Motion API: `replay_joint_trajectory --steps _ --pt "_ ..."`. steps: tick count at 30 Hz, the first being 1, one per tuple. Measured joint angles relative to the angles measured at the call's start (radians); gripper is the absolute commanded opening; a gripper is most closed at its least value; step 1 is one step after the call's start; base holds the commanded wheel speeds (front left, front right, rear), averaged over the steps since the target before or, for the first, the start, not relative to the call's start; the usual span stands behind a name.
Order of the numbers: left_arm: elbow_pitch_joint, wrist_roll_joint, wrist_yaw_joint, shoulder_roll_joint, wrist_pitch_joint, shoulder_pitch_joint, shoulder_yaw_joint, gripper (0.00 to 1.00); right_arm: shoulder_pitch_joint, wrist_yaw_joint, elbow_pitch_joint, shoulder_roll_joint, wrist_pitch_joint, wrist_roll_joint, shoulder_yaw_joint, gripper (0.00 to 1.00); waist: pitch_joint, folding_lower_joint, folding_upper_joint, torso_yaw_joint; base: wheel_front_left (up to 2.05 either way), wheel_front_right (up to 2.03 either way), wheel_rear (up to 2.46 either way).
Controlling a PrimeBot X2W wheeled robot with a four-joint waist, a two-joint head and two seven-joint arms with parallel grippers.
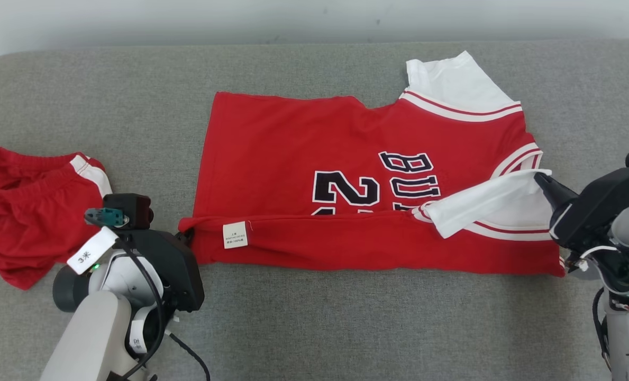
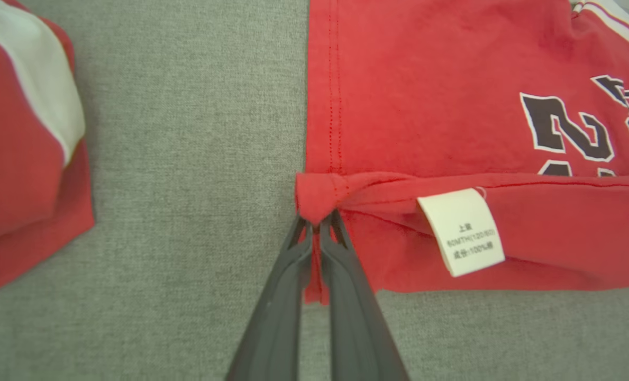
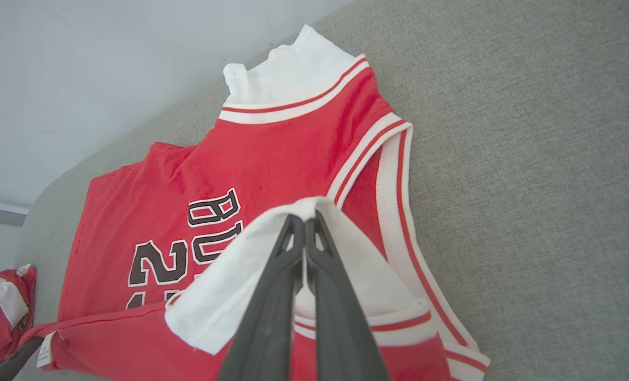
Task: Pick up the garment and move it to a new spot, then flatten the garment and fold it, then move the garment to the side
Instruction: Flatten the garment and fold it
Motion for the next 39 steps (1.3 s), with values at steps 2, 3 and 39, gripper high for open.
replay_joint_trajectory --steps 2,3,39 --pt "0.009 0.000 0.000 -0.001 -0.004 -0.001 0.000 0.00 -0.010 0.000 0.022 0.000 -0.008 -0.010 0.010 0.00 0.000 0.0000 0.0000 0.002 0.00 0.00 0.00" --pt "0.009 0.000 0.000 -0.001 -0.004 -0.001 0.000 0.00 -0.010 0.000 0.022 0.000 -0.008 -0.010 0.010 0.00 0.000 0.0000 0.0000 0.002 0.00 0.00 0.00" --pt "0.155 0.055 -0.021 -0.008 -0.185 -0.090 -0.030 1.00 -0.071 0.033 0.141 0.003 -0.274 -0.081 0.014 1.00 -0.029 0.0000 -0.0002 0.014 0.00 0.00 0.00"
